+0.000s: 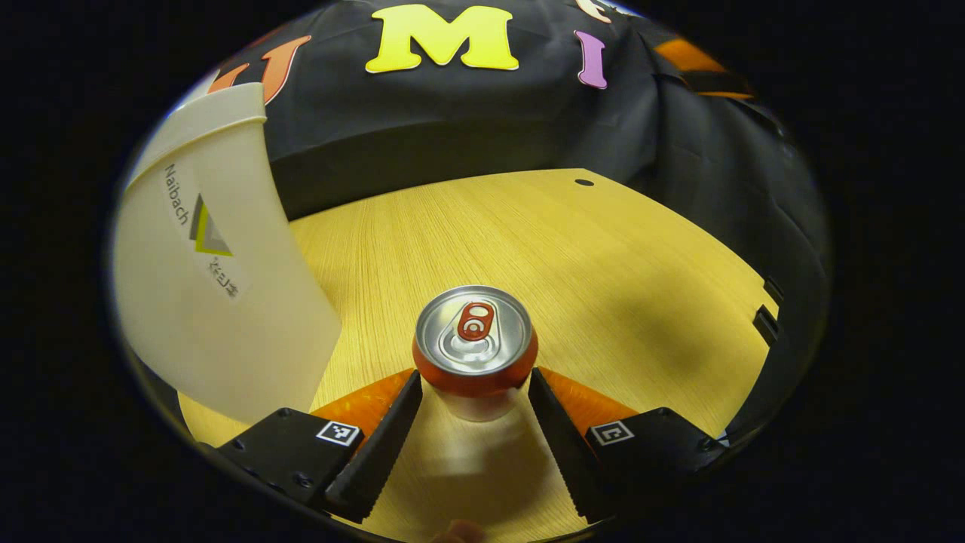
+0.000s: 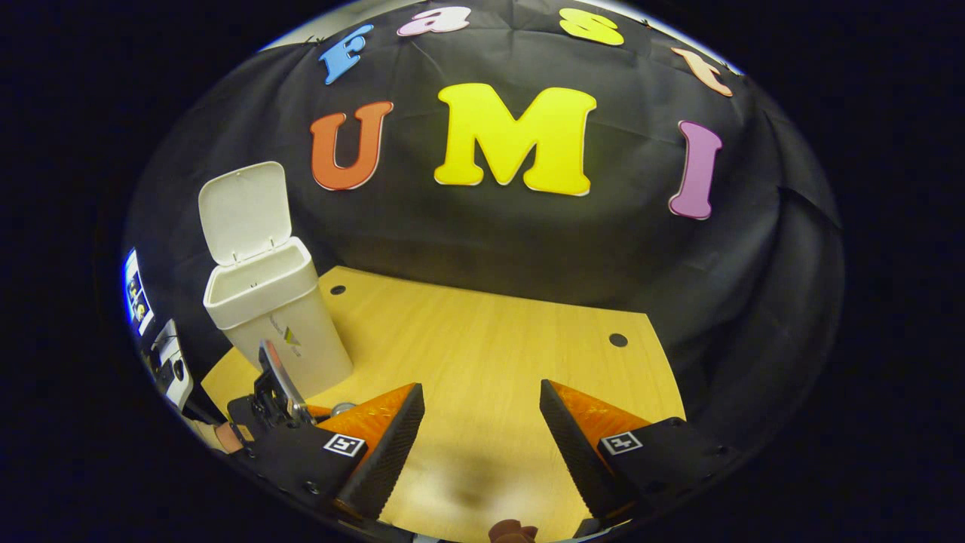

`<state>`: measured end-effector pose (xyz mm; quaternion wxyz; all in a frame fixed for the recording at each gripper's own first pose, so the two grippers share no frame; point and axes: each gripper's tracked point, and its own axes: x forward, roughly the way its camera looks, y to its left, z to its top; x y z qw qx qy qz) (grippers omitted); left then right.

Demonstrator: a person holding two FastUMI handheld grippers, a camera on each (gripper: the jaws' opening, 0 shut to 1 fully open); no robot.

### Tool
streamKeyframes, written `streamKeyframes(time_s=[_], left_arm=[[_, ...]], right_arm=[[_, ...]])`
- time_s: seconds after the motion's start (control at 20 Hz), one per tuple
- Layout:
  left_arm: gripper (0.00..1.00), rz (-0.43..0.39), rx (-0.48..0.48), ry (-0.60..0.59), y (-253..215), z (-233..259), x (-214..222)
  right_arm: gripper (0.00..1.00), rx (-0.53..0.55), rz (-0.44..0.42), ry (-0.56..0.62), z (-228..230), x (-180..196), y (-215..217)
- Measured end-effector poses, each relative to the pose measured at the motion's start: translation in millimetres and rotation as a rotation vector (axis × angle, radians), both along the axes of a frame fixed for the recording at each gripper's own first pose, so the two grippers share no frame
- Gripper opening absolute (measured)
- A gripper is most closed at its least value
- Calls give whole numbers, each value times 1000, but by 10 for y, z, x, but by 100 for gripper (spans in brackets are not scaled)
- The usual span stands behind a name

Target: Press the lid of the desktop garbage bin to open it, pick up the crumpled paper on the desktop and throw it into the bin, then pick up the pop can on the desktop and drop it into the bin, and finally close the garbage bin lid.

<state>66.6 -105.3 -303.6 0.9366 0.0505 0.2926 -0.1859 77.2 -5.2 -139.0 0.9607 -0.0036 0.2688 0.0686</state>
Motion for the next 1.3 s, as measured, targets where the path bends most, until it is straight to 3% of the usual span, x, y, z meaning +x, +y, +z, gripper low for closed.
streamKeyframes(time_s=[0.25, 0.3, 0.35, 0.55, 1.0, 1.3], left_arm=[[94, -7, 14, 12, -79, -79, 109], [99, -3, 21, 2, -62, -58, 127], [88, 3, 28, 0, -38, -52, 128], [86, 9, 43, -15, -50, 71, 61], [86, 105, 13, -36, 143, 994, -191], [85, 119, 20, -59, 297, 1528, -229]], right_arm=[[97, 3, -60, 67, -247, -241, -273], [97, 3, -60, 79, -291, -267, -295], [97, 5, -55, 83, -311, -272, -295], [97, 10, -48, 82, -358, -208, -312], [97, 20, 2, 102, -501, -178, -182], [97, 45, 42, 94, -491, -136, 43]])
